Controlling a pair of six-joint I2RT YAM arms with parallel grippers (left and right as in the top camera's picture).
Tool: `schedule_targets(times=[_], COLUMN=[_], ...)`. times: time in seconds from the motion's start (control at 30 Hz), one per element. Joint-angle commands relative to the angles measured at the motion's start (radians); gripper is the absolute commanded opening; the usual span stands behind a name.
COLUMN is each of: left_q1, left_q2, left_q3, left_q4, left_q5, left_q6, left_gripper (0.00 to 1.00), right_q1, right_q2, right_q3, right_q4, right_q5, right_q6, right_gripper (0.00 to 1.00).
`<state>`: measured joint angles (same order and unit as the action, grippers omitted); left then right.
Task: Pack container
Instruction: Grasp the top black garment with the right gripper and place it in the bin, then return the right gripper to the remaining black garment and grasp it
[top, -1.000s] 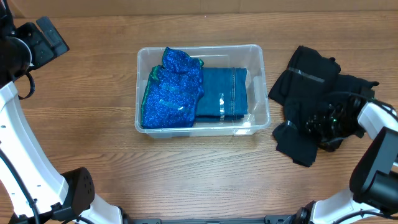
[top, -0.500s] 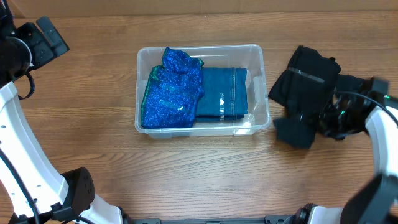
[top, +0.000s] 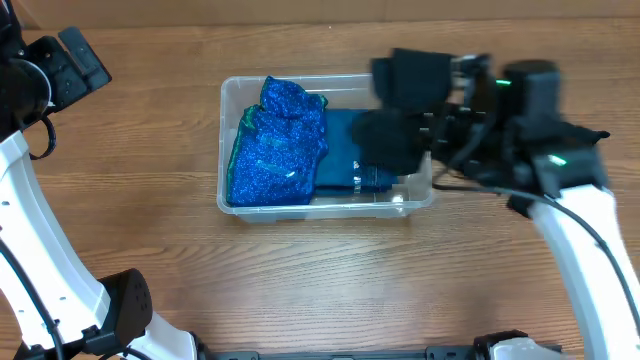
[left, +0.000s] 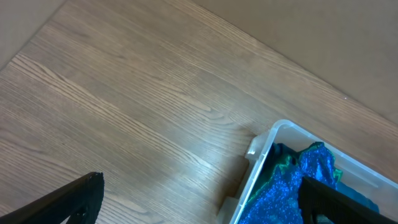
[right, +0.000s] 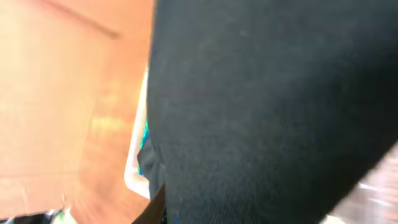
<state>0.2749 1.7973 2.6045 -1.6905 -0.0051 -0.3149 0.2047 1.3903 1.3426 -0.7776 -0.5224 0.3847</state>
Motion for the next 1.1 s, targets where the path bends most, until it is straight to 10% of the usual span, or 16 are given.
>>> schedule_targets(times=[0.0, 0.13, 0.23, 0.63, 1.07], left_q1=[0.0, 0.0, 0.0, 0.0, 0.0], left_q2=[0.002, 0.002, 0.002, 0.002, 0.002], left_q3=[0.0, 0.0, 0.0, 0.0, 0.0], left_q4=[0.002, 0.001, 0.001, 0.001, 0.001], left_q5=[-0.005, -0.005, -0.005, -0.005, -0.005], left_q6=[0.004, 0.004, 0.004, 0.004, 0.004], left_gripper=[1.0, 1.0, 1.0, 1.0, 1.0], right_q1=[0.073, 0.121, 0.106, -0.267, -0.747], right_q2=[0.142, 0.298, 0.351, 0.143, 0.314], right_q3=[0.003, 0.003, 0.004, 0.266, 0.212], right_q4=[0.07, 0.176, 0.168, -0.248, -0.273], right_q5=[0.069, 0.085, 0.153, 0.216, 0.272], right_q6=[0.069, 0.069, 0.067, -0.065, -0.082], right_gripper=[0.04, 0.06, 0.48, 0.75, 0.99])
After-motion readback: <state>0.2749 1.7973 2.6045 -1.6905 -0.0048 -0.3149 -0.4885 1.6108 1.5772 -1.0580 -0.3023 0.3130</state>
